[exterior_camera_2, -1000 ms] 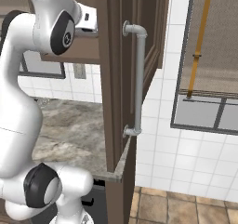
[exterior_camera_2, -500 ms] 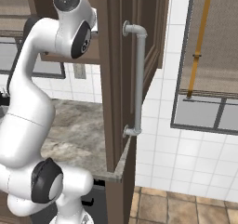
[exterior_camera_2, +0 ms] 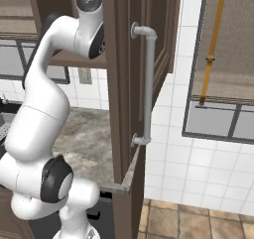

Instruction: Open the cabinet. Pick the soap dispenser and place it next to the sink. Then close the cabinet.

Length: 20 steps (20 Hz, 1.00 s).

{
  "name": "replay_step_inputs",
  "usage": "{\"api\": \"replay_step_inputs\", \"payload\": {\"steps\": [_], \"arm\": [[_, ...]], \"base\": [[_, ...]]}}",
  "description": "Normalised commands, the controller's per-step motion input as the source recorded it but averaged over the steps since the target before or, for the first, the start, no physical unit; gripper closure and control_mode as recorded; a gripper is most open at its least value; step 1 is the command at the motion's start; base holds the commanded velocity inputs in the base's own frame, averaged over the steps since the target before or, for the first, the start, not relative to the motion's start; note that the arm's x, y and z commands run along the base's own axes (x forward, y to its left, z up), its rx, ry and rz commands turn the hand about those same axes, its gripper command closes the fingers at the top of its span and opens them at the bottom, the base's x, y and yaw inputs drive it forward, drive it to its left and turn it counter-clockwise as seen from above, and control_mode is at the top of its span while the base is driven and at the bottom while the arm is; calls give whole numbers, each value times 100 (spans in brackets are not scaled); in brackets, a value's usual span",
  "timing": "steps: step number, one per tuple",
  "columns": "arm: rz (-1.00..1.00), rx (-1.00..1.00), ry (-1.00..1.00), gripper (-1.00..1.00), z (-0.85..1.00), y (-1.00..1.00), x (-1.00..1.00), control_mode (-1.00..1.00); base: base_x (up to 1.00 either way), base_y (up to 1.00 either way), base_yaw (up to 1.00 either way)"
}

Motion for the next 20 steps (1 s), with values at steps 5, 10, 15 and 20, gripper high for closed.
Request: {"api": "replay_step_inputs", "payload": {"steps": [5, 10, 15, 20], "arm": [[2, 0, 0, -100, 0, 5, 38, -100], [3, 0, -1, -100, 0, 1, 36, -100], [2, 0, 0, -100, 0, -1, 38, -100], [2, 0, 0, -100, 0, 0, 33, -100]], "base": [[0, 0, 0], [0, 0, 0], [0, 0, 0], [0, 0, 0]]}}
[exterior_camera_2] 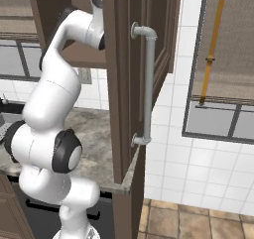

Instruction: Open the cabinet. Pick the soap dispenser and place it next to the sink. Then close the cabinet.

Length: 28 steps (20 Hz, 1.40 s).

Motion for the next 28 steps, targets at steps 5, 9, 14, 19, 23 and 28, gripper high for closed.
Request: {"api": "replay_step_inputs", "payload": {"steps": [5, 9, 14, 19, 23, 28], "arm": [[2, 0, 0, -100, 0, 0, 30, -100], [1, 0, 0, -100, 0, 0, 29, -100], [0, 0, 0, -100, 0, -7, 23, -100], [0, 0, 0, -100, 0, -7, 17, -100], [0, 0, 0, -100, -4, -2, 12, -100], [0, 0, 0, -100, -8, 0, 5, -100]], "base": [[0, 0, 0], [0, 0, 0], [0, 0, 0], [0, 0, 0], [0, 0, 0], [0, 0, 0]]}}
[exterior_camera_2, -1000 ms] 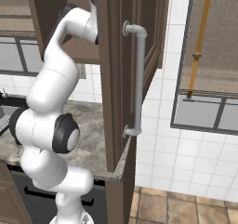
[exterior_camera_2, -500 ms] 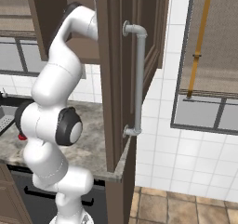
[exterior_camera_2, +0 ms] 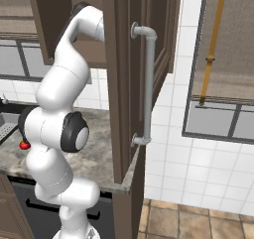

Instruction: Open the cabinet. Pick the soap dispenser and place it next to the sink. Then close the cabinet.

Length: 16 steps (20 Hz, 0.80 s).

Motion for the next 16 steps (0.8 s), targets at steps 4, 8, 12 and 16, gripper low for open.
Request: {"api": "replay_step_inputs", "payload": {"steps": [4, 8, 12, 16], "arm": [[0, 0, 0, -100, -12, 0, 0, -100], [0, 0, -3, -100, -7, 0, 0, -100], [0, 0, -6, 100, -7, 1, 0, -100], [1, 0, -13, 100, 0, 0, 0, -100]], "base": [[0, 0, 0], [0, 0, 0], [0, 0, 0], [0, 0, 0]]}}
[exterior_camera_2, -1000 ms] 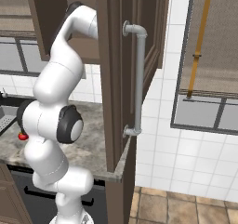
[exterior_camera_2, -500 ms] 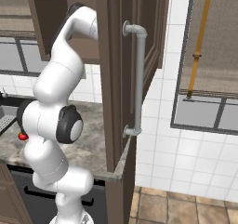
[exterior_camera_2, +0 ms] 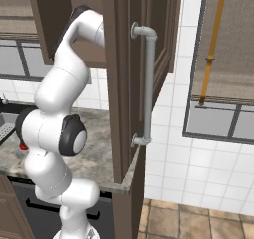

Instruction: Open the cabinet. Pick the soap dispenser and place it next to the sink. Then close the cabinet.

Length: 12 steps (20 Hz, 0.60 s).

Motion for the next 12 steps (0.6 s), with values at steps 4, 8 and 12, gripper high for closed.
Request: {"api": "replay_step_inputs", "payload": {"steps": [4, 8, 12], "arm": [[0, 0, -5, 100, 0, -1, 0, -100], [0, 0, 0, 100, -1, -2, -23, -100], [0, 6, 20, 100, 4, 0, -53, -100]], "base": [[0, 0, 0], [0, 0, 0], [0, 0, 0]]}}
